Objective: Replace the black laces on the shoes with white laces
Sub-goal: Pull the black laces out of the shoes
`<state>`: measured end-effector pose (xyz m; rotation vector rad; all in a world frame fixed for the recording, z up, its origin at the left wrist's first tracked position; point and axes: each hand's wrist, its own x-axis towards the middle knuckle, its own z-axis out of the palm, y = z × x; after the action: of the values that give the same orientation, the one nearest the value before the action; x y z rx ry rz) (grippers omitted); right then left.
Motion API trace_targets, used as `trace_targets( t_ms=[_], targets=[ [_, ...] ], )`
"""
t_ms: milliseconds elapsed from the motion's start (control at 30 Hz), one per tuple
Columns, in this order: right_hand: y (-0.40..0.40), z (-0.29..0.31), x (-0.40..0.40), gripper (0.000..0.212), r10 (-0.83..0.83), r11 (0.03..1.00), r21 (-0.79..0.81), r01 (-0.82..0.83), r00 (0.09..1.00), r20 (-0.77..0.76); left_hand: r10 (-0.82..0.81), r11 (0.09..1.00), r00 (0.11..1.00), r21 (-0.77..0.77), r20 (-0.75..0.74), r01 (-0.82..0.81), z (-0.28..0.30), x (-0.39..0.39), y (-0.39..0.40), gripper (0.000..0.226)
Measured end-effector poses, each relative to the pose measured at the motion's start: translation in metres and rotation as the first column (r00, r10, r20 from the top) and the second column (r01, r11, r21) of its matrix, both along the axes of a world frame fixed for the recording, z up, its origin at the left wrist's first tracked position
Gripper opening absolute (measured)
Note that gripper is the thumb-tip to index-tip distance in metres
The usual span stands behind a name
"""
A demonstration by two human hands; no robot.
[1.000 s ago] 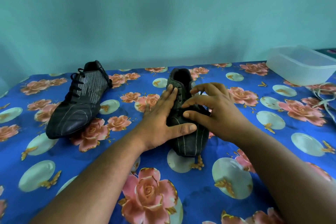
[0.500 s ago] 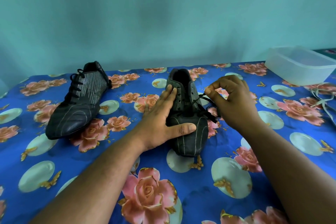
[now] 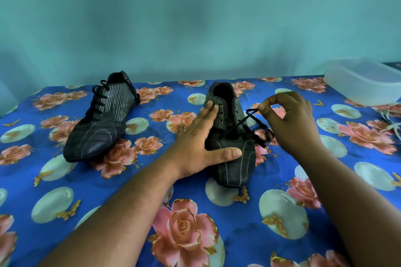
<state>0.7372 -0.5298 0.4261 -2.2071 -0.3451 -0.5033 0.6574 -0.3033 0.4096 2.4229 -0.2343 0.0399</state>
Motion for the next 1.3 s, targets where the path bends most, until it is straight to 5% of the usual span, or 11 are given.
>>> trace_targets(
  t_ms=[200, 433, 700, 967, 1100, 1300],
  targets=[
    [0.012, 0.001, -0.014, 0.037, 0.299, 0.948, -0.159, -0.277, 0.944, 0.137, 0.004, 1.0, 1.0, 0.005, 0.01, -0.004, -0.001, 0.002, 0.0, 0.121],
    [0.017, -0.007, -0.013, 0.028, 0.429, 0.883, -0.268, -0.384, 0.893, 0.136, 0.01, 1.0, 1.0, -0.006, 0.011, -0.01, 0.0, 0.001, -0.001, 0.12],
    [0.012, -0.003, -0.008, 0.006, 0.331, 0.943, -0.09, -0.32, 0.928, 0.17, 0.012, 1.0, 1.0, -0.008, 0.023, -0.012, -0.001, 0.002, -0.001, 0.121],
    [-0.009, 0.001, 0.009, 0.015, 0.022, 0.987, 0.158, -0.032, 0.998, 0.064, 0.006, 1.0, 1.0, 0.001, 0.004, -0.006, 0.001, 0.0, 0.0, 0.123],
    [-0.004, 0.0, 0.003, 0.006, 0.055, 0.996, 0.061, -0.06, 0.995, 0.078, 0.004, 1.0, 1.0, -0.004, -0.008, -0.004, 0.001, -0.001, 0.0, 0.123],
    [0.015, -0.007, -0.011, 0.038, 0.356, 0.92, -0.225, -0.321, 0.925, 0.132, 0.007, 1.0, 1.0, 0.012, -0.002, -0.007, 0.001, 0.0, 0.0, 0.121]
  ],
)
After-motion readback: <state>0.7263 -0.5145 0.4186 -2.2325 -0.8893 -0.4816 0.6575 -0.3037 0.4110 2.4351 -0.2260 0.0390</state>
